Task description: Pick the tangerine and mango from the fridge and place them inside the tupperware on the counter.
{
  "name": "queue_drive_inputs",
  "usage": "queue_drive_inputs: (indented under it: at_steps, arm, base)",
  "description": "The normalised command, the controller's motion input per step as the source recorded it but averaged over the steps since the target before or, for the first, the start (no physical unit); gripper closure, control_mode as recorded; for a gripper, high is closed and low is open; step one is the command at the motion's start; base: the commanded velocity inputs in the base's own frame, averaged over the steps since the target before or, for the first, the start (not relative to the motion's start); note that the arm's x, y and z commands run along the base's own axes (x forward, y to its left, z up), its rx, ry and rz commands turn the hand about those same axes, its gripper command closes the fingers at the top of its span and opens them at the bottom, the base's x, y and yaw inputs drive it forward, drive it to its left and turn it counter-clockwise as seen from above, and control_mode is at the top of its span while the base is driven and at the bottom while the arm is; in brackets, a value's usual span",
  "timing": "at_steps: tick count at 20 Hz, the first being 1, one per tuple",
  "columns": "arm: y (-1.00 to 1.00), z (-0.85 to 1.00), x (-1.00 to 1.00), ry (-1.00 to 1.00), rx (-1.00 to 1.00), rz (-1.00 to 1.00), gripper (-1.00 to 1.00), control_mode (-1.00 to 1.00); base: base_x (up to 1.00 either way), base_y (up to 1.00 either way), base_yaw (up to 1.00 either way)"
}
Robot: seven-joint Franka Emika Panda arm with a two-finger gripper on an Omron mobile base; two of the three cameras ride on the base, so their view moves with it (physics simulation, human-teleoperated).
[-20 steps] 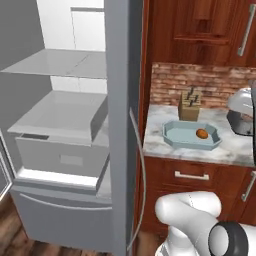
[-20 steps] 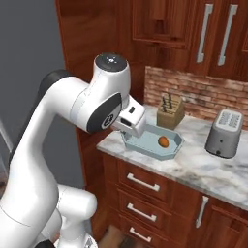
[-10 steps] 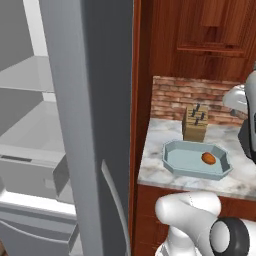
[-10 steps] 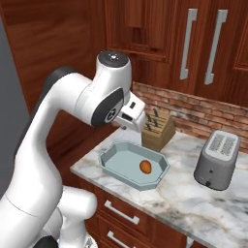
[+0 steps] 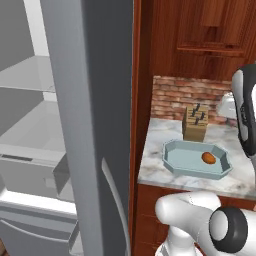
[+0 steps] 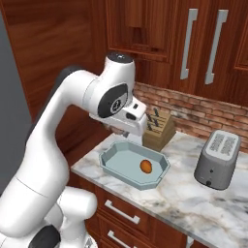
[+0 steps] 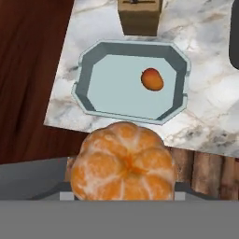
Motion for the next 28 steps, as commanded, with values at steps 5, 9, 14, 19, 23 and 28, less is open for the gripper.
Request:
queue_drive_inputs:
  at_steps: [5,9,14,19,23,28]
  arm:
    - [0.00,-0.74,0.12,0.46,-0.19,0.37,1.00,-1.00]
    - [-0.01,-0.59,0.32,0.36,0.00,0.29,1.00,-1.00]
    - [-0.02,-0.68,0.38,0.01,0.02,0.39,1.00,-1.00]
    - [0.00,-0.64,0.40,0.00,0.04,0.44,1.00,-1.00]
    - [0.00,-0.59,0.40,0.00,0.06,0.35,1.00,-1.00]
    - [0.00,-0.51,0.43,0.00,0.11,0.29,1.00,-1.00]
  base:
    - [0.00,0.00,0.00]
    - [0.00,0.00,0.00]
    - [0.00,0.00,0.00]
    - [0.00,0.00,0.00]
    - [0.00,0.00,0.00]
    - [0.00,0.00,0.00]
